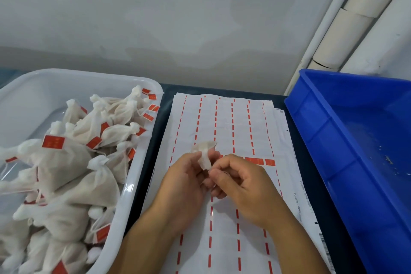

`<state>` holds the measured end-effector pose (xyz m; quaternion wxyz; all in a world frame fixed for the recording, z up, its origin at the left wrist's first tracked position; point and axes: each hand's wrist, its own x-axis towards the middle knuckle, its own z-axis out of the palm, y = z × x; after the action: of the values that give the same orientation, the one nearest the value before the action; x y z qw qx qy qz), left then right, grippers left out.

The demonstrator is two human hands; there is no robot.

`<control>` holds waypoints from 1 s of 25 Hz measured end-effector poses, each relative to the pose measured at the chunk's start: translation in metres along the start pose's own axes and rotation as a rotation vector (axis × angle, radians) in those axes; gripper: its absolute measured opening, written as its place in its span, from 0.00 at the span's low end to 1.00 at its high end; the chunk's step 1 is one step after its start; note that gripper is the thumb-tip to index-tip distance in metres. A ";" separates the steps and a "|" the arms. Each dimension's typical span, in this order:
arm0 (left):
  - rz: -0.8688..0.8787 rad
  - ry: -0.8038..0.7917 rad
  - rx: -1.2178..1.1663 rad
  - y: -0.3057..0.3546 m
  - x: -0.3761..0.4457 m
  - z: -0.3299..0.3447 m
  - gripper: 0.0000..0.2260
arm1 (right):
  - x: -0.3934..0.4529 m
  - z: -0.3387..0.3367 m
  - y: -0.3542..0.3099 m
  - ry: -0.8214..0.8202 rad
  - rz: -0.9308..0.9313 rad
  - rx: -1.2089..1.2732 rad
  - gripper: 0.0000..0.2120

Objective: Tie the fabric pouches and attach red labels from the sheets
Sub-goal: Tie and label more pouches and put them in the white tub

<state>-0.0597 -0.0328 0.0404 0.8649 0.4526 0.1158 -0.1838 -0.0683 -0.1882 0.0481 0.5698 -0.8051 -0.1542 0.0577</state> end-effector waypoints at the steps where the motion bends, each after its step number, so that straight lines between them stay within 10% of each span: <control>1: 0.032 0.010 0.030 0.001 0.000 0.000 0.16 | 0.001 -0.001 0.001 0.010 0.015 0.008 0.05; 9: 0.125 0.143 0.786 -0.001 -0.007 -0.003 0.20 | 0.003 -0.014 -0.002 0.171 0.132 0.392 0.07; 16: 0.483 0.027 1.442 -0.015 -0.005 -0.008 0.14 | -0.002 -0.014 -0.002 0.188 -0.098 0.041 0.06; 25: 0.575 -0.157 1.241 -0.019 -0.009 -0.004 0.20 | 0.001 -0.010 0.005 0.143 -0.126 -0.114 0.16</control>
<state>-0.0756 -0.0373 0.0270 0.4659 0.8622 -0.1986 -0.0118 -0.0641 -0.1983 0.0474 0.5350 -0.8271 -0.1665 -0.0448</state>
